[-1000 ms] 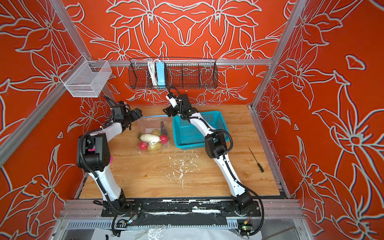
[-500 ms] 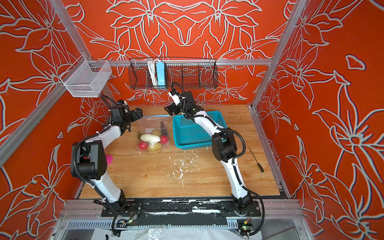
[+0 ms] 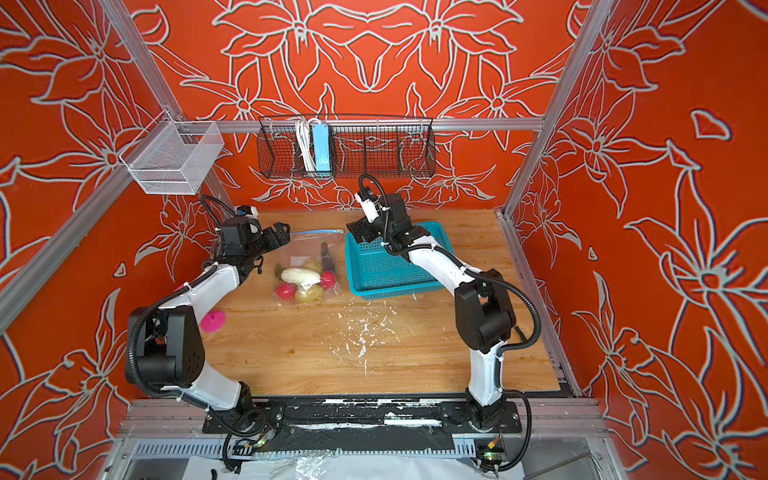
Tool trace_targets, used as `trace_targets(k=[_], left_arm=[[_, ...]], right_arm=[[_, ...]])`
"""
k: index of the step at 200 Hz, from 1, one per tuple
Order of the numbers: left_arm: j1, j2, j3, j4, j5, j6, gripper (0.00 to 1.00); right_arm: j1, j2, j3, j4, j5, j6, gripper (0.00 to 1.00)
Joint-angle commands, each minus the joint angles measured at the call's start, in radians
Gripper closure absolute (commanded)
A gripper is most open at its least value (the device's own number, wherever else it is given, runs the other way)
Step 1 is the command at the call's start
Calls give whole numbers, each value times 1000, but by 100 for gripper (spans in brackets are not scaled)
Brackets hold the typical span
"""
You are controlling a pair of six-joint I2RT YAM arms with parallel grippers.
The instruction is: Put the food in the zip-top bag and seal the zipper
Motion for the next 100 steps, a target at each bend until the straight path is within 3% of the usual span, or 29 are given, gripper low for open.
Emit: trace_targets(k=[1, 38, 100], left_arm=[[-4, -58, -45, -42, -20, -2, 3], [-9, -179, -157, -29, -69, 15, 3], [-9, -263, -278, -15, -86, 41, 3]], right_arm=[[-3, -71, -62, 26, 201, 84, 2], [-3, -160, -208, 21, 356, 138, 2], [-3, -368, -465, 111, 522, 94, 2]])
